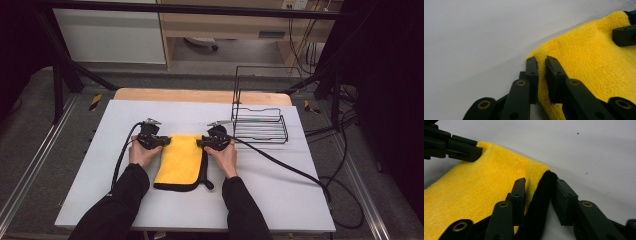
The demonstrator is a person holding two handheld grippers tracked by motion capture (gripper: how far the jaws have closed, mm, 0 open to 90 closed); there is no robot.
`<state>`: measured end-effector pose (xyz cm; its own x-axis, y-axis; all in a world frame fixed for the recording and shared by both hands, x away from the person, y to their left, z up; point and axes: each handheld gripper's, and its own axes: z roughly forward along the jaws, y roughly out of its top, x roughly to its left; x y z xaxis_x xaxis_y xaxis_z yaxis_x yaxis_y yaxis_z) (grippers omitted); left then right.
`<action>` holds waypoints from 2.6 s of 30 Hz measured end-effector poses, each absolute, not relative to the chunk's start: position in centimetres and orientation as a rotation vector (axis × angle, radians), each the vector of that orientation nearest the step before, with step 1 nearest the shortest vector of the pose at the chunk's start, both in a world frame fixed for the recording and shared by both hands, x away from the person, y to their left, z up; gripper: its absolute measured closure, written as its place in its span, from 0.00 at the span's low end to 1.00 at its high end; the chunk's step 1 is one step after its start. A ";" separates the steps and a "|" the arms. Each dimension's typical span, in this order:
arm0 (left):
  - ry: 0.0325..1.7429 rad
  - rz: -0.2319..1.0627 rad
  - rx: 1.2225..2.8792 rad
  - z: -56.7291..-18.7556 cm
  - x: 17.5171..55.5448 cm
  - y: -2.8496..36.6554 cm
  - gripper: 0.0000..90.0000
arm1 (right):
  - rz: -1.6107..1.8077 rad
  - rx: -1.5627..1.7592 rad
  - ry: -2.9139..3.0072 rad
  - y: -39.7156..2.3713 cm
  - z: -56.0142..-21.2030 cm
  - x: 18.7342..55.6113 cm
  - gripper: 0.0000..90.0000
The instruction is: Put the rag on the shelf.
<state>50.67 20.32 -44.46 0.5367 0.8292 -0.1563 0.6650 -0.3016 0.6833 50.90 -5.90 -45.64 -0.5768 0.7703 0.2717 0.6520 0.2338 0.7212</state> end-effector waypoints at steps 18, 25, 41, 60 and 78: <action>1.109 0.319 1.954 -41.6 48.4 21.7 0.94 | 1.344 1.358 2.332 -5.9 -43.3 49.9 0.87; 1.061 0.356 1.929 -40.3 46.9 21.9 0.94 | 1.413 1.276 2.302 -6.2 -41.7 48.5 0.87; 0.951 0.451 1.813 -37.2 42.3 22.4 0.94 | 1.542 1.126 2.207 -7.1 -38.4 44.8 0.87; 0.843 0.501 1.724 -33.6 39.5 20.8 0.94 | 1.623 0.989 2.084 -9.6 -34.0 41.3 0.88; 0.775 0.531 1.625 -31.2 39.1 18.1 0.94 | 1.634 0.904 1.948 -12.3 -30.9 38.9 0.88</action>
<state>39.09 18.13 -31.18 0.6738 0.7351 -0.0747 0.1954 -0.0797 0.9775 38.93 -12.31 -30.86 -0.6900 0.7197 0.0763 0.2006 0.0889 0.9756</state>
